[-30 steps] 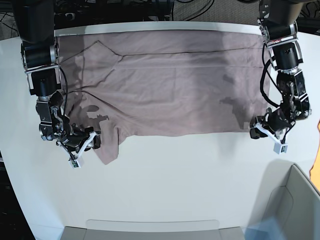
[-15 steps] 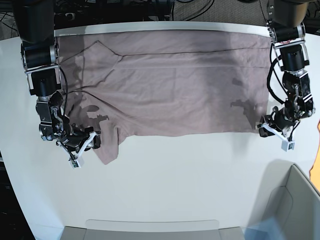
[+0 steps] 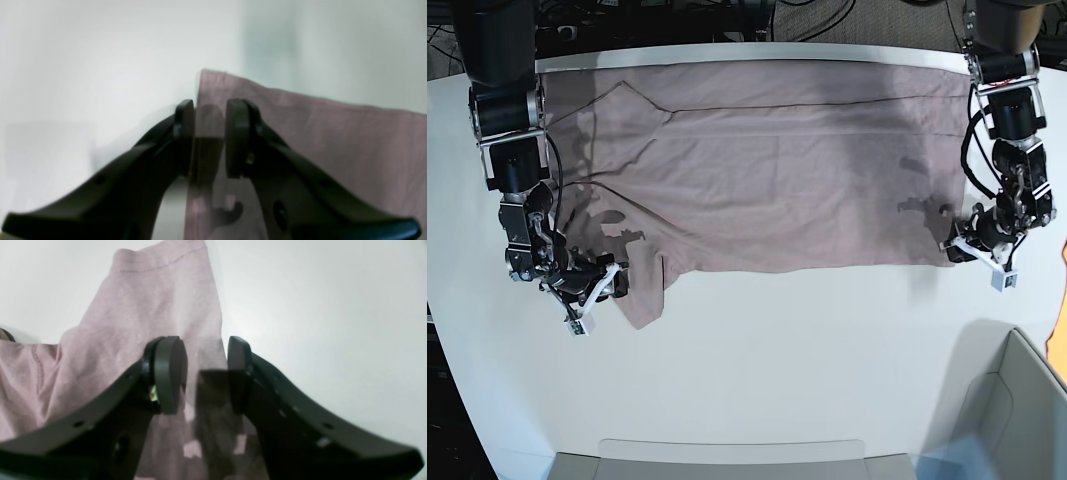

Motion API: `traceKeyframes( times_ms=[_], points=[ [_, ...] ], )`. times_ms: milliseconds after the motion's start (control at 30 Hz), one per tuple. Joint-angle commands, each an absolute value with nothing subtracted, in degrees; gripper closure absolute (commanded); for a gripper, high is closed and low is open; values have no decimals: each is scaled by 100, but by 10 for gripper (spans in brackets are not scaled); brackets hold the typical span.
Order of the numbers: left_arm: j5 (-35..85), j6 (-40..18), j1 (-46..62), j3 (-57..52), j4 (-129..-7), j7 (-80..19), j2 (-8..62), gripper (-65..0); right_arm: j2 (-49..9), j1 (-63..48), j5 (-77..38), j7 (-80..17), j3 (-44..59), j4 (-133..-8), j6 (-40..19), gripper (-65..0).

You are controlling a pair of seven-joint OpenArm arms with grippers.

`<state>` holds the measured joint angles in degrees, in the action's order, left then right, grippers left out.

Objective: Fold the T-shirt properly
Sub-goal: 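Grasp the hem corners with both grippers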

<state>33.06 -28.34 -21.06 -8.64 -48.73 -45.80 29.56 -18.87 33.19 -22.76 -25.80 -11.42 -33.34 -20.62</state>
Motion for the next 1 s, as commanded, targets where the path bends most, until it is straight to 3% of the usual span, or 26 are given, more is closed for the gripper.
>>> traceKeyframes(
  times_ms=[0,967],
  points=[
    [3371,-2870,-2246,-875,-4963,-4479,3073,-177,-1921,3327,-2141,-2993,-1165,-3301,-2079,-238],
    [3407,-2932,-2132,-593,-4716,-4488,2949,-177,-1912,3327,-2141,-3002,-1165,-3301,-2079,-238]
  ],
)
